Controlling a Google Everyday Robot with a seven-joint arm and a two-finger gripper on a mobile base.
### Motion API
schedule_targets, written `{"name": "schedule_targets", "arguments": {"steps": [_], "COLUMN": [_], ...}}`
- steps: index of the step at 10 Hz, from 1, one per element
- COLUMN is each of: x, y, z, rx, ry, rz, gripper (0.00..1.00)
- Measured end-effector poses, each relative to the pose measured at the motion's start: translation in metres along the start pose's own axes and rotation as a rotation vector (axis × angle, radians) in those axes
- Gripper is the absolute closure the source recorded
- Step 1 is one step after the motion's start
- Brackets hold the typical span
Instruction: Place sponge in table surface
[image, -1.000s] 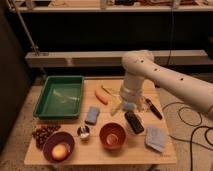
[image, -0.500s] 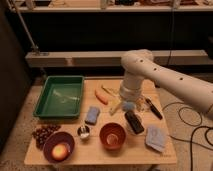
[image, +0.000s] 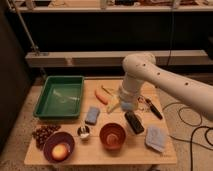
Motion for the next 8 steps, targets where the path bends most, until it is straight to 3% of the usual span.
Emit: {"name": "schedule_targets", "arguments": {"steps": [1, 3, 5, 6, 8], "x": [0.016, 0.035, 0.052, 0.068, 0.093], "y": [-0.015, -0.042, -0.082, -0.111, -0.12], "z": [0.001, 0.0, 0.008, 0.025, 0.066], "rx": [0.015, 0.015, -0.01, -0.04, -0.078], "ry": [0.08, 0.163, 0.181, 0.173, 0.117], "rz": [-0.022, -0.052, -0.083, -0.084, -0.061], "gripper": [0.2, 0.2, 0.2, 0.2, 0.2]}}
